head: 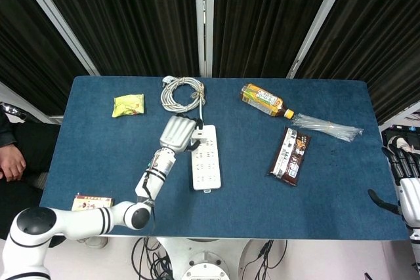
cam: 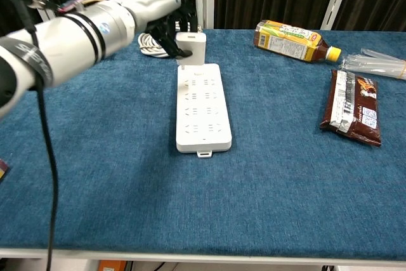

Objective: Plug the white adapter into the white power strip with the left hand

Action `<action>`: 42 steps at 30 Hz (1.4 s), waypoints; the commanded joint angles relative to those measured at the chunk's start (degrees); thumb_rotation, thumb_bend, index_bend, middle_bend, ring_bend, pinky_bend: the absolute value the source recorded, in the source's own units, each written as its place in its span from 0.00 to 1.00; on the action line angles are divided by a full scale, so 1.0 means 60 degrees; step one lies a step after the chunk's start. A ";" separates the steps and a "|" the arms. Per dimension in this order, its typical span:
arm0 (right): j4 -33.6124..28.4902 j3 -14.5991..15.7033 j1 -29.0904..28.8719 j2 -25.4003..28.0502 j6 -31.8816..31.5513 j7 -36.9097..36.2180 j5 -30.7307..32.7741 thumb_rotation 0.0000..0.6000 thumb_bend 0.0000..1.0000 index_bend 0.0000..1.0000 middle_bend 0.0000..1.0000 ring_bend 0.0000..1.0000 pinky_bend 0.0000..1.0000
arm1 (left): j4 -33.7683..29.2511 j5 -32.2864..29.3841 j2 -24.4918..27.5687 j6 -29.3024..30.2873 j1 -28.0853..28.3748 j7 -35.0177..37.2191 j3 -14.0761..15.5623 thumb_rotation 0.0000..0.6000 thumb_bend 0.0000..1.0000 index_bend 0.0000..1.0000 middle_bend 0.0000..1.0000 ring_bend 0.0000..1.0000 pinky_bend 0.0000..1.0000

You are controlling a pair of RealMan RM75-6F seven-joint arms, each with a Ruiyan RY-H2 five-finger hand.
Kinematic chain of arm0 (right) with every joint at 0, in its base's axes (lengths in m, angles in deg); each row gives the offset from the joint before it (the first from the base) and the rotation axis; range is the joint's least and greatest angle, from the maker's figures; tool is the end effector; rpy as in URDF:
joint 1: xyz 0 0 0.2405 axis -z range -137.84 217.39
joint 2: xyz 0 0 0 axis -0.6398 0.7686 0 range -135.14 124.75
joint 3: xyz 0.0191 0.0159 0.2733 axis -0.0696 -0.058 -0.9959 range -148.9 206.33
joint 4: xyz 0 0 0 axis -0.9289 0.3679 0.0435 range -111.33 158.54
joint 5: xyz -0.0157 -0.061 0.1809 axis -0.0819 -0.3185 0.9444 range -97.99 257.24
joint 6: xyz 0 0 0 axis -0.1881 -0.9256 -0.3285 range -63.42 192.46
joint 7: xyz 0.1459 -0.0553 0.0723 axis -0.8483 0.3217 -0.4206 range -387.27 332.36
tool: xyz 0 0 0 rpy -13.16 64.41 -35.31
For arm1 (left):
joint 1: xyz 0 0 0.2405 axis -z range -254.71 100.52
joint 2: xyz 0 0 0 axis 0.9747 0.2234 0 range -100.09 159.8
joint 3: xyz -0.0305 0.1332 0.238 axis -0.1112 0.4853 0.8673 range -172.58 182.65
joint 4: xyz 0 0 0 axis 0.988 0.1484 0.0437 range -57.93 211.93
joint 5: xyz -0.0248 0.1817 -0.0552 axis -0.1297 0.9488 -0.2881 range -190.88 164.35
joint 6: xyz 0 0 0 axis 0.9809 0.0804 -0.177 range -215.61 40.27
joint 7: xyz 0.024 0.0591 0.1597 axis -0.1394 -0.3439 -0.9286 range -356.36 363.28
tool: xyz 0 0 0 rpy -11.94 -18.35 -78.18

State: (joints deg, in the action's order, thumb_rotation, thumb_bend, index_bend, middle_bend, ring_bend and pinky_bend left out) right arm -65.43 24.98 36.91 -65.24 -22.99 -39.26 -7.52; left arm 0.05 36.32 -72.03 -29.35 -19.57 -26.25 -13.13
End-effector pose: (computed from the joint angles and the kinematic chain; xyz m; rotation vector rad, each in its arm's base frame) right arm -0.3319 -0.2010 0.2213 1.3203 -0.9257 0.9923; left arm -0.0475 0.4189 -0.0495 -1.8001 -0.9139 -1.0487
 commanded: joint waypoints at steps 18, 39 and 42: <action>0.0182 -0.0039 -0.0061 -0.0013 0.0191 -0.0191 0.0087 1.00 0.14 0.00 0.03 0.00 0.00 | 0.1360 -0.0118 -0.1123 -0.0094 0.0269 0.0182 -0.0221 1.00 0.48 0.62 0.64 0.46 0.33; 0.0204 -0.0072 -0.0075 -0.0056 0.0246 -0.0158 0.0129 1.00 0.14 0.00 0.03 0.00 0.00 | 0.1854 0.0110 -0.1370 -0.0384 0.0182 0.0453 -0.0232 1.00 0.48 0.62 0.63 0.46 0.33; 0.0189 -0.0078 -0.0076 -0.0057 0.0246 -0.0140 0.0133 1.00 0.14 0.00 0.03 0.00 0.00 | 0.1871 0.0150 -0.1378 -0.0400 0.0179 0.0468 -0.0242 1.00 0.48 0.62 0.63 0.46 0.33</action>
State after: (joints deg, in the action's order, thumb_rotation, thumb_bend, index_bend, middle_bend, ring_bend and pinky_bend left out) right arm -64.29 24.51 36.45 -65.59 -21.52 -40.11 -6.72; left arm 11.27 37.22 -80.29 -31.75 -18.50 -23.45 -14.58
